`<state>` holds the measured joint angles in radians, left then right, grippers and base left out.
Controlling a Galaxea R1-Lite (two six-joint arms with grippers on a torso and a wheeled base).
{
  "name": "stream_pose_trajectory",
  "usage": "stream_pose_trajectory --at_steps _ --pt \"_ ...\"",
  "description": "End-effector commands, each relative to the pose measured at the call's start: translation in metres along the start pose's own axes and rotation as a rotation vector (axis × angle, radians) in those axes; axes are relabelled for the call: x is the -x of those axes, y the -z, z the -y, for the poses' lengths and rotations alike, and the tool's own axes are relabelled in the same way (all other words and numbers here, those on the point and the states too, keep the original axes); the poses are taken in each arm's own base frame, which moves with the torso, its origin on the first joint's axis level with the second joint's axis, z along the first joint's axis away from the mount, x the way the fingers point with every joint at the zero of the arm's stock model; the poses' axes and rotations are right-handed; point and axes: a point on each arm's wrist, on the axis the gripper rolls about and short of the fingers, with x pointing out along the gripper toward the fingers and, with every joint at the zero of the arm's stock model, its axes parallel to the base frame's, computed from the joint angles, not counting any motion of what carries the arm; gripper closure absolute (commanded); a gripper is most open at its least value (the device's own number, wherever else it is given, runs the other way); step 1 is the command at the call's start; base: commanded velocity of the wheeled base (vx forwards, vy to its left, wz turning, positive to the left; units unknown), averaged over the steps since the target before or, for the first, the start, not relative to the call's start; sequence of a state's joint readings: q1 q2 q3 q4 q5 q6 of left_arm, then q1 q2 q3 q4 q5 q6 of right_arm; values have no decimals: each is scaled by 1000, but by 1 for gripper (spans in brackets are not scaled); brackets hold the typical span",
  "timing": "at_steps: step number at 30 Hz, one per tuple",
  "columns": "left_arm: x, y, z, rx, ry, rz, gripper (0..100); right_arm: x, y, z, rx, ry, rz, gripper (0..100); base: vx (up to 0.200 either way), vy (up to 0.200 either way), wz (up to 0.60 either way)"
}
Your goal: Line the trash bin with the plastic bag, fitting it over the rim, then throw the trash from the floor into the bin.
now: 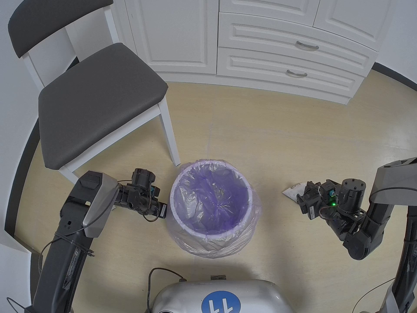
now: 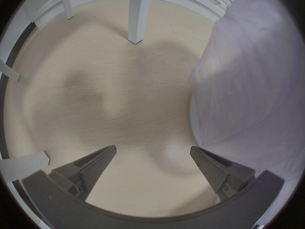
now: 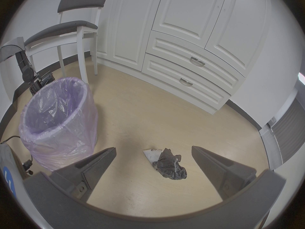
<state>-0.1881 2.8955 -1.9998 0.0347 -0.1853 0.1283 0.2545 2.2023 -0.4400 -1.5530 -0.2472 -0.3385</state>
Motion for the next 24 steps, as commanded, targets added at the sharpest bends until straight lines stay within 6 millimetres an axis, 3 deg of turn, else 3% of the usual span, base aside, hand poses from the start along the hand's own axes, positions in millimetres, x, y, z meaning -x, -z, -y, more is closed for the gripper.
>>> stream_pose_trajectory --at_steps 1,8,13,17,19,20,24 --pt "-11 13 -2 -1 -48 -36 0 -2 4 -1 0 2 -2 0 0 0 0" --pt "-18 21 -8 -40 -140 -59 0 0 3 -1 2 -1 -1 0 0 0 0" --pt "2 3 -25 -12 -178 -3 0 3 -3 1 -1 2 16 0 0 0 0" --pt "60 6 -36 12 -159 -20 0 12 -12 3 -6 1 44 0 0 0 0" --pt "67 8 -36 8 -147 -12 0 14 -14 5 -7 2 48 0 0 0 0" --pt "95 18 -41 -30 -101 23 0 19 -18 7 -5 3 59 0 0 0 0" --pt "141 47 -37 -216 -32 76 0 29 -22 11 18 1 71 0 0 0 0"
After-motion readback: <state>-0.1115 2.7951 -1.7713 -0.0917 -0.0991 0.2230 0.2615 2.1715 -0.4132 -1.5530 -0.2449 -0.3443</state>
